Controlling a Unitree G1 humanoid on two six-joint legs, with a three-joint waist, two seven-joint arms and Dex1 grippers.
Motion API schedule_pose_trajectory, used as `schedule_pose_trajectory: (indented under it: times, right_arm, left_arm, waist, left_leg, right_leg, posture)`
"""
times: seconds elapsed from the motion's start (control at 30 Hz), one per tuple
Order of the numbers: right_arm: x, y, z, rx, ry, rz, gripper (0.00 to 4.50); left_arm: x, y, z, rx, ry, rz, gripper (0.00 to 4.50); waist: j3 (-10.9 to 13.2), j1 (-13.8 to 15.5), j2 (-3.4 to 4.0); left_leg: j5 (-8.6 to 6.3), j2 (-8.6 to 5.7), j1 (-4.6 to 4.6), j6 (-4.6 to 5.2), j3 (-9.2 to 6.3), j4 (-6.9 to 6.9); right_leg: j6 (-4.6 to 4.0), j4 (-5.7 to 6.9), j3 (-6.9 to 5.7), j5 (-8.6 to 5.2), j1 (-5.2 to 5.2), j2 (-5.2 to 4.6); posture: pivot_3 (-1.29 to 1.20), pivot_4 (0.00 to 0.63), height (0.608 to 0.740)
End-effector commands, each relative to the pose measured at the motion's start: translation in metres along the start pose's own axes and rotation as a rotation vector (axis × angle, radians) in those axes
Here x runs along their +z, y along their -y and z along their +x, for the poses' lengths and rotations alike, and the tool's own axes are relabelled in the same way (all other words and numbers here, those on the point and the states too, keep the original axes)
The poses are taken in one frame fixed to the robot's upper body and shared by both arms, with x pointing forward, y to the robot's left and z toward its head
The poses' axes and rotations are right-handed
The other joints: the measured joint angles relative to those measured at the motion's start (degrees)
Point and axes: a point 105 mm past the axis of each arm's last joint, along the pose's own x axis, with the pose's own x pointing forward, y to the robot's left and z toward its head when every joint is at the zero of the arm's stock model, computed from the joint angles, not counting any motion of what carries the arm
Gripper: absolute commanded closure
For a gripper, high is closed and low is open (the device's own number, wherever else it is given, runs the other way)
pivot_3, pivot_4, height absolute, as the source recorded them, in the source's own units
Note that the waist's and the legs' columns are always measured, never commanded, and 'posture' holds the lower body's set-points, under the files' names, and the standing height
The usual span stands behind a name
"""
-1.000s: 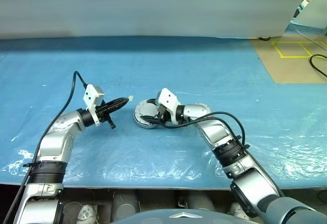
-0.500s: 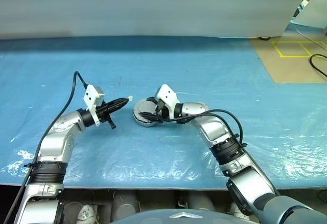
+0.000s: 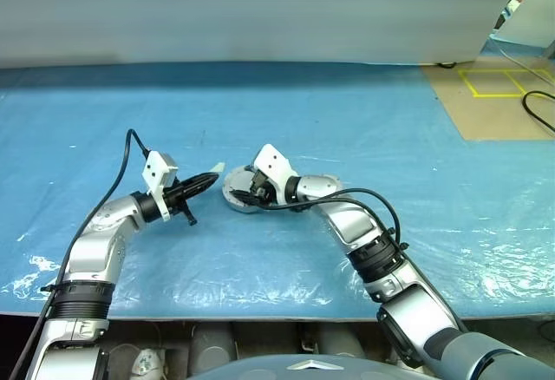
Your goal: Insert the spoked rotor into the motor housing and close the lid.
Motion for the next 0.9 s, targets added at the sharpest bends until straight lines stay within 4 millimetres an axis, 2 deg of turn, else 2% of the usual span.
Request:
schedule_pose_trajectory:
  times: [0.03,0.23,0.4,0.57,0.7,0.9]
  right_arm:
    - [-0.014,0.007,0.001,-0.048,-0.07,-0.034,1.52]
    - [-0.023,0.014,0.0,-0.094,-0.075,-0.114,1.52]
    - [-0.034,0.008,-0.001,-0.061,-0.089,-0.051,1.52]
    - [-0.033,0.008,-0.003,-0.051,-0.079,-0.025,1.52]
    - [-0.029,0.01,-0.003,-0.057,-0.067,-0.02,1.52]
    - [-0.028,0.01,-0.005,-0.058,-0.06,-0.017,1.52]
  left_arm:
    - [0.012,0.002,0.002,-0.007,0.032,0.045,4.5]
    - [0.012,0.003,0.003,-0.007,0.032,0.046,4.5]
    - [0.013,0.009,0.01,-0.03,0.039,0.041,4.5]
    - [0.008,0.011,0.021,-0.041,0.006,0.056,4.5]
    - [0.002,0.003,0.029,-0.004,-0.041,0.085,4.5]
    - [-0.011,-0.009,0.03,0.056,-0.122,0.113,4.5]
  waist:
    - [0.0,0.0,0.0]
    - [0.0,0.1,0.0]
    - [0.0,0.2,0.0]
    - [0.0,0.2,0.0]
    - [0.0,0.2,0.0]
    - [0.0,0.2,0.0]
  left_leg:
    - [0.0,0.0,0.01,0.0,0.01,0.0]
    - [0.01,-0.04,0.03,-0.01,0.02,0.02]
    - [0.01,-0.07,0.06,-0.01,0.02,0.03]
    - [0.01,-0.08,0.05,-0.01,0.02,0.02]
    - [0.01,-0.1,0.04,-0.01,0.02,-0.01]
    - [0.01,-0.11,0.04,-0.01,0.01,-0.05]
  right_leg:
    - [0.0,0.0,0.01,0.0,0.0,0.0]
    - [0.0,0.0,0.06,0.0,0.02,-0.01]
    - [0.0,0.0,0.1,0.0,0.06,-0.03]
    - [0.0,-0.04,0.11,-0.01,0.06,-0.03]
    - [0.01,-0.07,0.11,0.0,0.06,-0.04]
    - [0.15,-0.08,0.11,0.08,0.06,-0.03]
  posture:
    - [0.0,0.15,0.74]
    - [0.0,0.15,0.74]
    - [0.0,0.15,0.74]
    - [0.0,0.15,0.74]
    - [0.0,0.15,0.74]
    - [0.0,0.15,0.74]
